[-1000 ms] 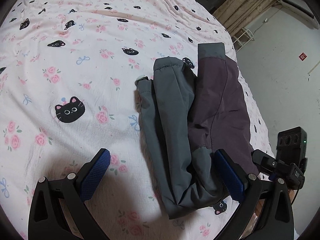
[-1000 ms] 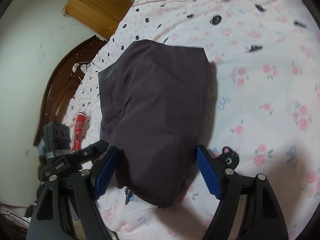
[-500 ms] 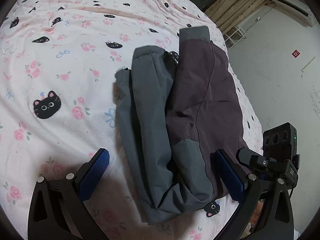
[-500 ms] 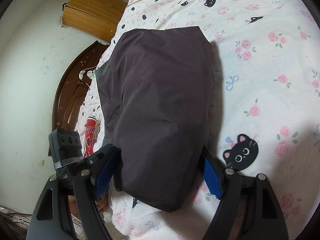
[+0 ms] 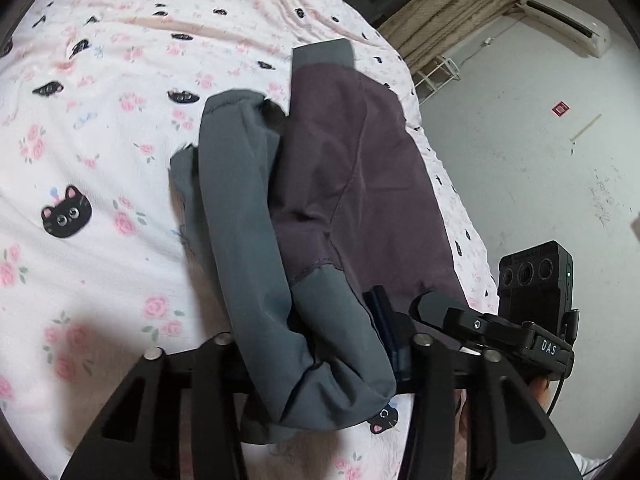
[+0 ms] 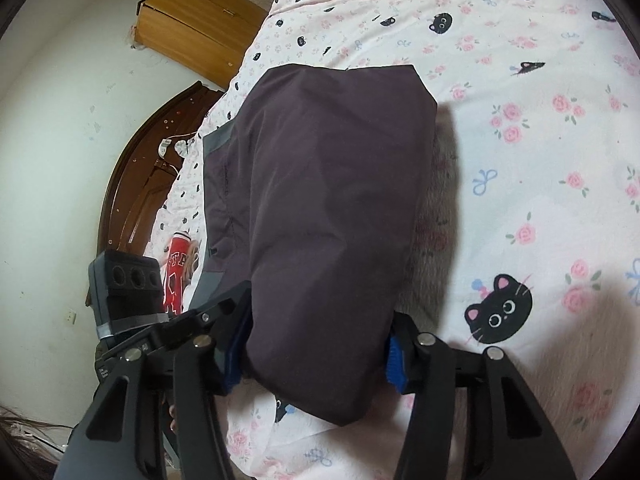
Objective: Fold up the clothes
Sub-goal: 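Lift the folded bundle with both grippers and carry it along the bed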
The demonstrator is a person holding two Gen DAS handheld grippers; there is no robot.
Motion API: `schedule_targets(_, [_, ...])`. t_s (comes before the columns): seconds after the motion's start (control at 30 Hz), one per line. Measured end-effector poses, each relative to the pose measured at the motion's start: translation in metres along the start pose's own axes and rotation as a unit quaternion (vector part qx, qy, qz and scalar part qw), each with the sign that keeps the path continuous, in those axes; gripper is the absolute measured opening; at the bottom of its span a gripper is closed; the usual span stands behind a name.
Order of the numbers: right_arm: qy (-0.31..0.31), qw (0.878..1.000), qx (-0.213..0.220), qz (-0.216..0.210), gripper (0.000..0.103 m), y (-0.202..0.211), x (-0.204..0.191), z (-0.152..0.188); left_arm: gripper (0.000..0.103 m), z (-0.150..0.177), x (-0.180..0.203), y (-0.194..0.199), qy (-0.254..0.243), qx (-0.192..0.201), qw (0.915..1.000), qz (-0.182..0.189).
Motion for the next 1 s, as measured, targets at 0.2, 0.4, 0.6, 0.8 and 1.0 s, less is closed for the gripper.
schedule_targets(0.2, [0.025, 1.000, 0.012, 0.006, 0.052, 0.013, -0.014, -0.004, 0.026, -0.012, 0.012, 0.010, -0.018, 0.012, 0.9998, 0.002])
schedule_targets(0.4, [0.048, 0.998, 0.025, 0.008, 0.052, 0.028, -0.032, -0.009, 0.024, -0.029, 0.036, 0.025, -0.052, 0.031, 0.9982, 0.006])
schedule_targets(0.6, [0.075, 0.997, 0.030, 0.006, 0.052, 0.042, -0.059, -0.013, 0.024, -0.042, 0.033, 0.056, -0.053, 0.057, 0.9970, -0.005])
schedule_targets(0.8, [0.120, 0.993, 0.005, -0.018, 0.052, 0.010, -0.117, -0.006, 0.024, -0.051, -0.008, 0.128, -0.036, 0.096, 0.9932, -0.054])
schedule_targets(1.0, [0.162, 0.984, -0.039, -0.065, 0.052, -0.065, -0.200, 0.018, 0.024, -0.051, -0.081, 0.230, -0.010, 0.123, 0.9841, -0.128])
Point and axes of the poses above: each gripper's, at about its wrist camera, not at the fingertips, and y roughly against the way its jaws point, x to its right, z to its underside, the point moved 10 cm from there along -y, roughly the way its jaws point, and after that the axes turned 10 degrees about -y, right-handed, at the moved point
